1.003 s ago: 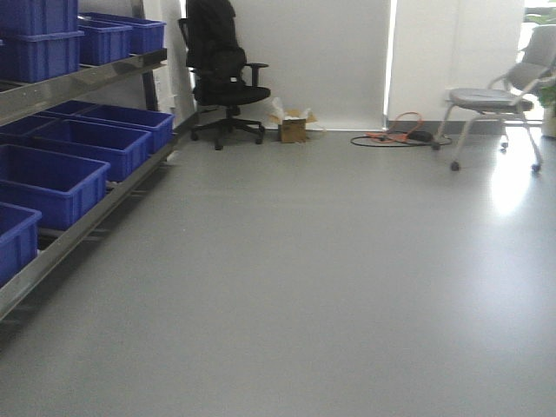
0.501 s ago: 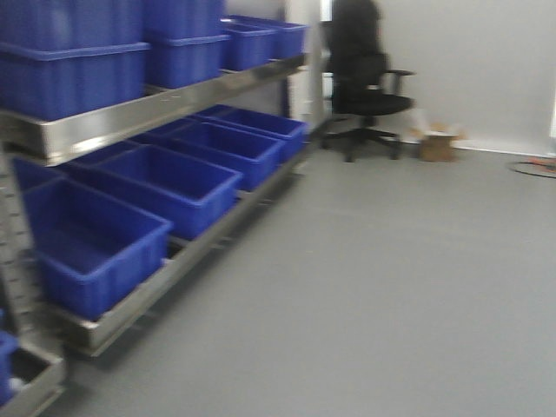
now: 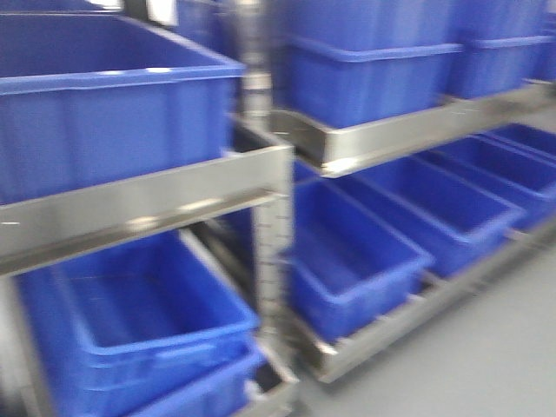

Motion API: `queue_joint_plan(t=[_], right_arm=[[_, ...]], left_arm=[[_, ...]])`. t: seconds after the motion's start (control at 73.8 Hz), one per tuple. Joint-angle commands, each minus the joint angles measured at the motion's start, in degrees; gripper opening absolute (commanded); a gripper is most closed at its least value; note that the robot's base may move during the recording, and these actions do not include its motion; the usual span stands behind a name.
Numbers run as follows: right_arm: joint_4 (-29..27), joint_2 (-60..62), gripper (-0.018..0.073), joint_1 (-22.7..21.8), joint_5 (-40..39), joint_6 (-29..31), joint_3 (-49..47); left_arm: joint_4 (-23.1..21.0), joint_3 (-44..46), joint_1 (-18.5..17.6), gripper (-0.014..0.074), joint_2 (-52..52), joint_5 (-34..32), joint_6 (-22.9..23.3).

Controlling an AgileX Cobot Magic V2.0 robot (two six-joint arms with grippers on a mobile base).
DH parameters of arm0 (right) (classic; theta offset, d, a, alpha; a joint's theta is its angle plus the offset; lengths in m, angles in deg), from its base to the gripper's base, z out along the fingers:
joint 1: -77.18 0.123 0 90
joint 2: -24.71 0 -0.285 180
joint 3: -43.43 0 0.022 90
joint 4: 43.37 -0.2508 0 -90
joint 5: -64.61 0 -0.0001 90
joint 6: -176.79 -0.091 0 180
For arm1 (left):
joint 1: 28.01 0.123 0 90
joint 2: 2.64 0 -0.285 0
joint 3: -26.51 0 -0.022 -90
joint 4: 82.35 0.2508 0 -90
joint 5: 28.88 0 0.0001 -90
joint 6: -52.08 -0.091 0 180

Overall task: Pick and sort blue part to right shelf
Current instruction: 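Drive the base up to the rack of large blue bins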

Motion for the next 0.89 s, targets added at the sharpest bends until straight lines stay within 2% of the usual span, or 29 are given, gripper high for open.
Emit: queue_joint_plan(t=[0.0,0.881], right_arm=[[1.1,-1.2,0.0251,-0.2,-5.3,0.4,-1.6],[1.1,-1.2,0.0251,-0.2,-5.3,0.4,-1.6]], left_arm=[[0.2,1.6,0.0,0.0294,-0.9,-5.4,0.0],[0.2,1.6,0.0,0.0294,-0.9,-5.4,0.0]])
